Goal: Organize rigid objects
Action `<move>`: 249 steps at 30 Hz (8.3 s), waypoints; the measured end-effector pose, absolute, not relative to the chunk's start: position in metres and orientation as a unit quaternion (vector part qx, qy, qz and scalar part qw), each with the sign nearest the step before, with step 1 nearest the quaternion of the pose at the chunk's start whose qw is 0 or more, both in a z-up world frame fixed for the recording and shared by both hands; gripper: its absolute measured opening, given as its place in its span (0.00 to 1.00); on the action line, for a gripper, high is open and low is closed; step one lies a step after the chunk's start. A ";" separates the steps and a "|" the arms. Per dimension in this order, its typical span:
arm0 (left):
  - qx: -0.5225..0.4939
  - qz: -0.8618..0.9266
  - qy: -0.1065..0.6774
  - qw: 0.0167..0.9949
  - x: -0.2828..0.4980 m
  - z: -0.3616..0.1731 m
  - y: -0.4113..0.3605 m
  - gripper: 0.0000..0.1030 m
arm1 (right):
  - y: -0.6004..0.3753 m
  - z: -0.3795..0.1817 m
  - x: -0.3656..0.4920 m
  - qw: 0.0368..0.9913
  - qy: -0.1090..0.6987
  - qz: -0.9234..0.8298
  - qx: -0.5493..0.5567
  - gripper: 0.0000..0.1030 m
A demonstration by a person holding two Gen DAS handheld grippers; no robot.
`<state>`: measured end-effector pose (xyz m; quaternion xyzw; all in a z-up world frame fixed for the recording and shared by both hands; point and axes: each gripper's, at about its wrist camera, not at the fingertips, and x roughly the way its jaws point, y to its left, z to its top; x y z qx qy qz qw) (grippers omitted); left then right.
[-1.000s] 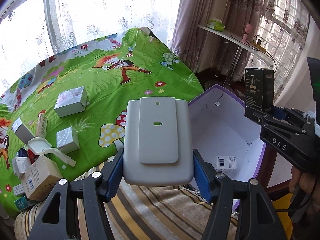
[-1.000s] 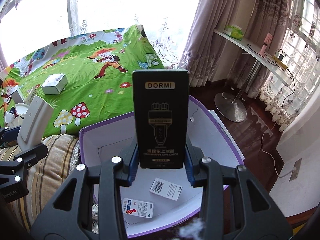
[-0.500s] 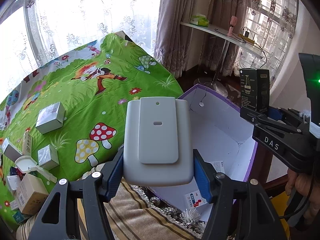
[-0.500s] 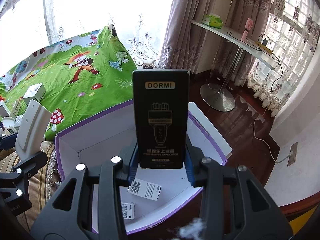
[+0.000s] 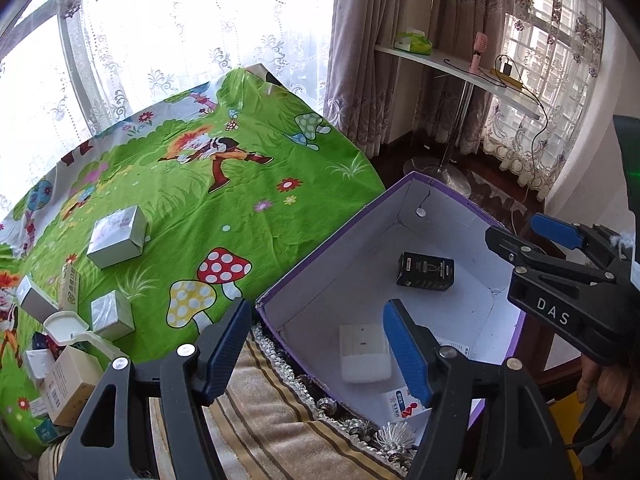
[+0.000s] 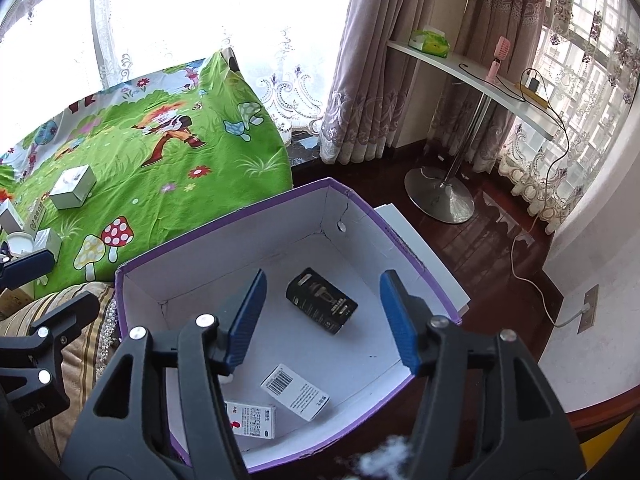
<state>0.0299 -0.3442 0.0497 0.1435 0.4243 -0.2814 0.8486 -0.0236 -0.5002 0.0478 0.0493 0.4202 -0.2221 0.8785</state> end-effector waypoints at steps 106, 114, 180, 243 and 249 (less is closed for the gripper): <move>-0.225 -0.102 0.527 0.813 0.163 -0.005 0.021 0.76 | -0.133 -0.003 0.110 0.818 0.542 0.191 -0.015 0.92; -0.223 -0.120 0.542 0.801 0.172 -0.023 0.016 0.46 | -0.118 -0.006 0.122 0.815 0.551 0.177 -0.017 0.93; -0.180 -0.140 0.424 0.877 0.080 0.032 -0.038 0.34 | -0.211 0.033 0.066 0.872 0.474 0.118 0.028 0.97; -0.124 -0.122 0.428 0.887 -0.011 0.061 -0.057 0.70 | -0.414 0.083 -0.029 0.910 0.403 -0.064 0.072 0.97; -0.123 -0.058 0.431 0.892 -0.014 0.055 -0.015 0.72 | -0.388 0.087 -0.025 0.913 0.403 -0.034 0.055 0.97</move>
